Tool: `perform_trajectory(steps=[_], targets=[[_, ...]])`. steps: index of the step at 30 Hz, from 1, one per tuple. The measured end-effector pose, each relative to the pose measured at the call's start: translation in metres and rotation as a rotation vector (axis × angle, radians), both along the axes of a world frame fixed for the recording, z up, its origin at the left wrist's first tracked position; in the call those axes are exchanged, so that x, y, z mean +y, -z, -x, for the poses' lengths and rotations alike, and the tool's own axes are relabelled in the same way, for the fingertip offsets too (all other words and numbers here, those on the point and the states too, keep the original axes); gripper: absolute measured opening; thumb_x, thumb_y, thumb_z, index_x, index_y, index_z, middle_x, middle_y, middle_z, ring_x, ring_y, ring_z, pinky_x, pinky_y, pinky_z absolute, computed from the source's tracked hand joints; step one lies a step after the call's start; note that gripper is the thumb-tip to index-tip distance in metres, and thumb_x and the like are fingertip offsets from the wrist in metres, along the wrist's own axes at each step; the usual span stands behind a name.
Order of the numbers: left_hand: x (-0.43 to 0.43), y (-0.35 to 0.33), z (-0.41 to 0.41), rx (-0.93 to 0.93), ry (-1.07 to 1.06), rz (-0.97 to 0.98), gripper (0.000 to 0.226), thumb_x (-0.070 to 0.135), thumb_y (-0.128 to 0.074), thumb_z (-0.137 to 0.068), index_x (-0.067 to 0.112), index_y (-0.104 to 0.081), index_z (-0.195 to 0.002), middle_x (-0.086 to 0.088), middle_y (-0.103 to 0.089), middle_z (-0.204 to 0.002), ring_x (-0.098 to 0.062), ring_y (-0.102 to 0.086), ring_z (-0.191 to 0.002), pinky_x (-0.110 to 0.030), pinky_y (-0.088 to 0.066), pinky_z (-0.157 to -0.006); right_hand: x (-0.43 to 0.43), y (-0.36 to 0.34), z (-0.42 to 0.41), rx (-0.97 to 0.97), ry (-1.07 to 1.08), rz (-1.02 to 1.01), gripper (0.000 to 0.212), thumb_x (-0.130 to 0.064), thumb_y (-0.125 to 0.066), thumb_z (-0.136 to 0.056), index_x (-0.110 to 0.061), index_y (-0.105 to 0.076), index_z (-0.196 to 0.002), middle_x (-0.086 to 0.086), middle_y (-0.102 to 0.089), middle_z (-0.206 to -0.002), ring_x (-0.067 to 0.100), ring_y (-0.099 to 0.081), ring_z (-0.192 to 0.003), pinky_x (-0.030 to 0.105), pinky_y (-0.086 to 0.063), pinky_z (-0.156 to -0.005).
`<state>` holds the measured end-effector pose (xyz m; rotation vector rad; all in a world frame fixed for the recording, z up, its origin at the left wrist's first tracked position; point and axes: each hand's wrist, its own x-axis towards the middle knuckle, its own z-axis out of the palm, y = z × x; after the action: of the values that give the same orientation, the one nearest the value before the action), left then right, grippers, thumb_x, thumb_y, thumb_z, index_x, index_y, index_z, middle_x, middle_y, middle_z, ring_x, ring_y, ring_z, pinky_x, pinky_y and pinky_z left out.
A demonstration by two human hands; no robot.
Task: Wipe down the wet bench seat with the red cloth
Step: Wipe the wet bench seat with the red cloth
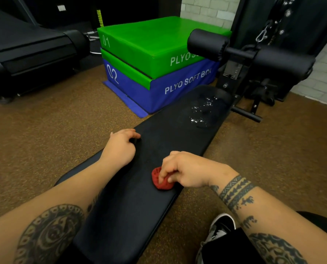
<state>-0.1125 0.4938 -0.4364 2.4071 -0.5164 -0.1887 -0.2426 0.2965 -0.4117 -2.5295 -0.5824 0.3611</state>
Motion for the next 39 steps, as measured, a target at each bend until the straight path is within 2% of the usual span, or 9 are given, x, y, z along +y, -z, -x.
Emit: perform_trajectory(steps=[5,9,11,15,19,26,28,32,39], targets=[[-0.030,-0.002,0.009,-0.042,0.085,0.114,0.036,0.003,-0.054,-0.091,0.027,-0.072,-0.111,0.003,-0.058,-0.138,-0.017,-0.048,-0.133,-0.037,-0.027,-0.120,-0.025,-0.011,0.021,0.160,0.140,-0.083,0.023,-0.009,-0.069,-0.087,-0.021,-0.076,-0.105,-0.020,-0.062,-0.092,0.002,-0.059,-0.094,0.019,-0.046,-0.089],[-0.061,-0.013,0.022,0.027,0.177,0.206,0.022,0.022,-0.060,-0.095,0.040,-0.070,-0.105,0.018,-0.065,-0.122,0.001,-0.059,-0.112,-0.018,-0.040,-0.098,-0.060,-0.028,0.026,0.107,0.434,-0.213,0.023,-0.008,-0.067,-0.089,-0.024,-0.076,-0.103,-0.014,-0.071,-0.094,0.000,-0.067,-0.086,0.016,-0.050,-0.080],[-0.079,-0.023,0.031,0.156,0.254,0.310,0.018,0.029,-0.056,-0.098,0.041,-0.070,-0.100,0.018,-0.072,-0.108,0.004,-0.063,-0.102,-0.021,-0.046,-0.095,-0.074,-0.036,0.023,-0.015,0.590,-0.309,0.021,-0.010,-0.067,-0.090,-0.024,-0.076,-0.103,-0.014,-0.073,-0.092,-0.004,-0.066,-0.084,0.015,-0.049,-0.081],[-0.117,-0.046,0.051,0.624,0.319,0.629,0.023,0.035,-0.053,-0.101,0.028,-0.068,-0.116,-0.004,-0.074,-0.110,-0.024,-0.073,-0.100,-0.041,-0.057,-0.091,-0.086,-0.043,0.012,-0.201,0.904,-0.535,0.014,-0.019,-0.069,-0.090,-0.024,-0.076,-0.101,-0.007,-0.077,-0.091,0.005,-0.071,-0.086,0.026,-0.055,-0.084],[-0.151,-0.054,0.054,0.817,0.232,0.761,0.025,0.026,-0.057,-0.100,0.021,-0.066,-0.122,-0.011,-0.072,-0.116,-0.035,-0.072,-0.103,-0.044,-0.058,-0.088,-0.096,-0.049,0.007,-0.031,1.044,-0.866,0.021,-0.038,-0.070,-0.089,-0.020,-0.077,-0.095,0.001,-0.077,-0.091,0.016,-0.072,-0.087,0.035,-0.057,-0.083],[-0.197,-0.058,0.041,0.736,0.177,0.808,0.031,0.008,-0.044,-0.104,0.025,-0.067,-0.116,-0.001,-0.077,-0.103,-0.016,-0.071,-0.091,-0.037,-0.057,-0.080,-0.129,-0.061,0.001,0.110,1.171,-0.874,0.036,-0.032,-0.072,-0.089,-0.015,-0.062,-0.120,0.011,-0.072,-0.111,0.020,-0.072,-0.089,0.030,-0.059,-0.067],[-0.208,-0.056,0.039,0.700,0.173,0.807,0.031,0.006,-0.044,-0.103,0.024,-0.064,-0.118,-0.003,-0.077,-0.107,-0.019,-0.070,-0.094,-0.039,-0.055,-0.084,-0.135,-0.065,0.000,0.224,1.122,-0.809,0.030,-0.033,-0.073,-0.089,-0.011,-0.067,-0.107,0.017,-0.075,-0.102,0.028,-0.073,-0.086,0.040,-0.059,-0.076],[-0.218,-0.052,0.037,0.683,0.133,0.795,0.030,0.005,-0.043,-0.102,0.021,-0.066,-0.115,-0.009,-0.076,-0.108,-0.027,-0.070,-0.101,-0.043,-0.056,-0.085,-0.146,-0.071,-0.005,0.169,1.170,-0.764,0.017,-0.024,-0.077,-0.085,-0.010,-0.069,-0.090,0.007,-0.073,-0.075,0.015,-0.068,-0.060,0.025,-0.053,-0.053],[-0.220,-0.052,0.045,0.724,0.251,0.625,0.043,0.056,-0.057,-0.092,0.019,-0.074,-0.106,-0.007,-0.077,-0.104,-0.023,-0.072,-0.102,-0.044,-0.055,-0.094,-0.173,-0.083,0.000,0.043,1.269,-0.910,0.005,-0.015,-0.075,-0.087,-0.012,-0.070,-0.085,0.005,-0.072,-0.074,0.014,-0.067,-0.061,0.025,-0.054,-0.055]])
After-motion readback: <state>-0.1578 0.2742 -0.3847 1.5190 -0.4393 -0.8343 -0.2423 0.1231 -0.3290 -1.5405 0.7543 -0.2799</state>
